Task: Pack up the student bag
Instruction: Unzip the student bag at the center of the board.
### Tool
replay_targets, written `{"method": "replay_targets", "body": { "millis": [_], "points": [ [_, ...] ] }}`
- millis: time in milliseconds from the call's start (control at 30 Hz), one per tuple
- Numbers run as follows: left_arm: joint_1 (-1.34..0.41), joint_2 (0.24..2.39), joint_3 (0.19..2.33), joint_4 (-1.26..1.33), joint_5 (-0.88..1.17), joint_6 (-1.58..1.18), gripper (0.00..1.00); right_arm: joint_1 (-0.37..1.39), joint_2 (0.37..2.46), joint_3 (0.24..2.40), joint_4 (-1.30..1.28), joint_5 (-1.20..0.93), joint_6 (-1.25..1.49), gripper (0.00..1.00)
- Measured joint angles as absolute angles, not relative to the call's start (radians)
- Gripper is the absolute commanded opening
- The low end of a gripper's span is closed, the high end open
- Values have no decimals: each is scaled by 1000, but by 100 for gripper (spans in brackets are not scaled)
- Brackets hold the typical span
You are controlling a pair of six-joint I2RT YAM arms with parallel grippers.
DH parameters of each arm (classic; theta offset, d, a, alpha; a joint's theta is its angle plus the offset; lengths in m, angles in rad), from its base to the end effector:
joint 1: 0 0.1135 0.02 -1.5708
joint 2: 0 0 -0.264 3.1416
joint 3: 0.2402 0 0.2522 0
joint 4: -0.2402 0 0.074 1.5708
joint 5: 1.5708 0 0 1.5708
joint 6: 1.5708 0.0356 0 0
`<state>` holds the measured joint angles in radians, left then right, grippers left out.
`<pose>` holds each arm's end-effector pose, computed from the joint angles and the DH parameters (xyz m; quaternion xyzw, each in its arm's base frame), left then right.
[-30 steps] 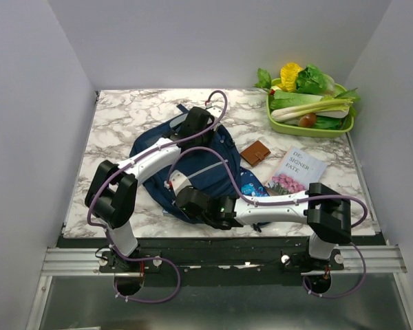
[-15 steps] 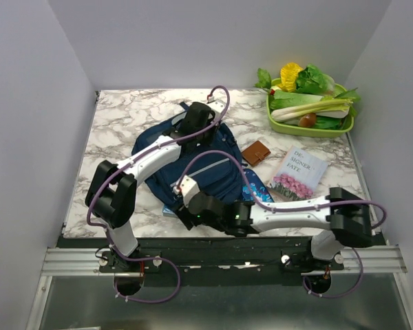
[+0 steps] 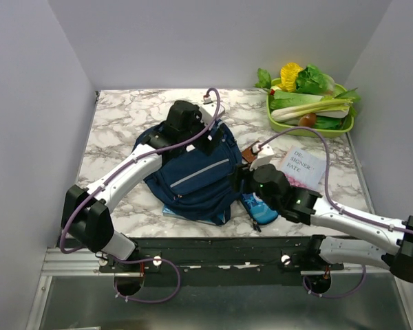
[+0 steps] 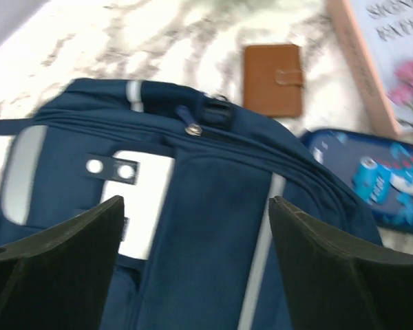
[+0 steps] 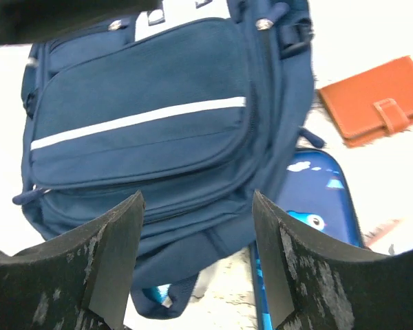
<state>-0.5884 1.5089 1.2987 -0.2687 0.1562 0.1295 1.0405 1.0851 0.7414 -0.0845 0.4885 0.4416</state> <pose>0.2903 -0.2003 0.3343 0.3372 0.7835 -0.1827 0.4889 0.1376 0.2016 0.2771 -0.1158 0.8185 0.2041 0.5244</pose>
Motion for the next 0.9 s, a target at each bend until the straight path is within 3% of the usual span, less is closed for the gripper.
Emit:
{"method": "replay_targets", "body": {
  "millis": [100,300,633,900],
  "points": [
    [-590,1478,1250,-300,273,159,75,966,1016,724,-136,488,480,70],
    [-594,1473,1115,-365,427,233,81,731,1016,746,-253,428,564,70],
    [-635,1473,1069,-403,490,326,84,437,1293,890,-337,255,599,80],
    [-690,1447,956,-366,376,425,81,379,1606,1102,-328,242,621,80]
  ]
}}
